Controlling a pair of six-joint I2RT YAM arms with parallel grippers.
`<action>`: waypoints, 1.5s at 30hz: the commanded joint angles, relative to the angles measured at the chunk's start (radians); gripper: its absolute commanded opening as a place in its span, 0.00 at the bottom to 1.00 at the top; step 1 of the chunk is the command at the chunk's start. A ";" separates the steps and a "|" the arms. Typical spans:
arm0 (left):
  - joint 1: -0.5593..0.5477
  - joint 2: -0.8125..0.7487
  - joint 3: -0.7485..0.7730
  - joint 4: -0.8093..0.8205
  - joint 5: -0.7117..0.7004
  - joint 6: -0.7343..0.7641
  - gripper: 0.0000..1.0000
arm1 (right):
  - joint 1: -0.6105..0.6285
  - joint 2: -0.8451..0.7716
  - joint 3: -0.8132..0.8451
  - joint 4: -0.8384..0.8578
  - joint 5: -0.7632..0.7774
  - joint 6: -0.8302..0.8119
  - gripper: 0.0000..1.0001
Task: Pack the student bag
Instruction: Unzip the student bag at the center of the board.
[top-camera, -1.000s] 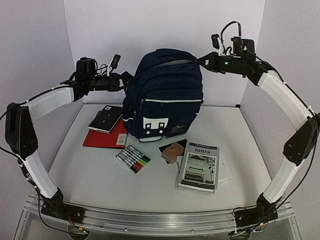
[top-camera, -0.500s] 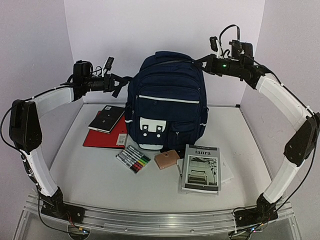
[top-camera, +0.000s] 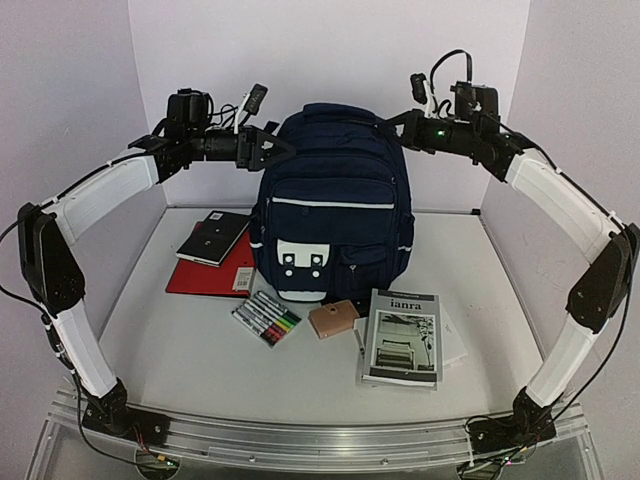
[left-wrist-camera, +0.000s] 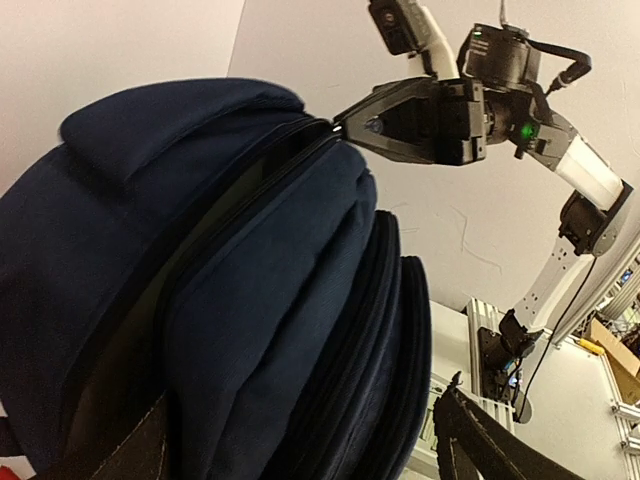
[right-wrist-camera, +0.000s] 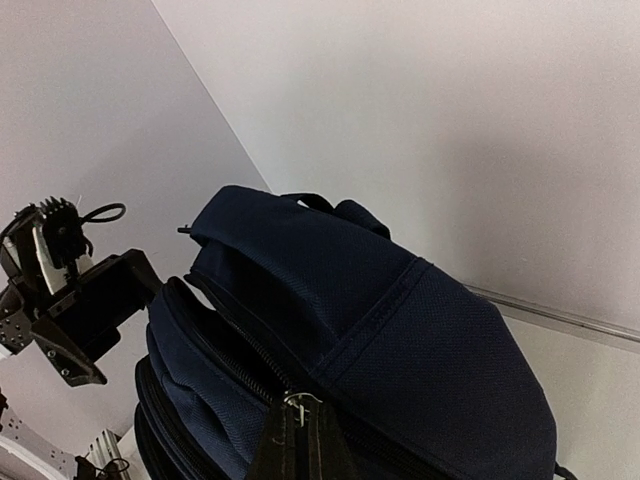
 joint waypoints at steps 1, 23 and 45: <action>-0.010 0.016 0.089 -0.043 -0.027 0.070 0.87 | 0.012 0.005 -0.002 0.064 0.008 0.009 0.00; 0.021 -0.037 -0.061 0.052 -0.144 -0.012 0.00 | -0.008 -0.151 -0.200 0.064 0.166 0.058 0.00; 0.129 -0.085 -0.165 0.110 -0.172 -0.092 0.00 | -0.122 -0.235 -0.657 0.153 0.036 0.312 0.00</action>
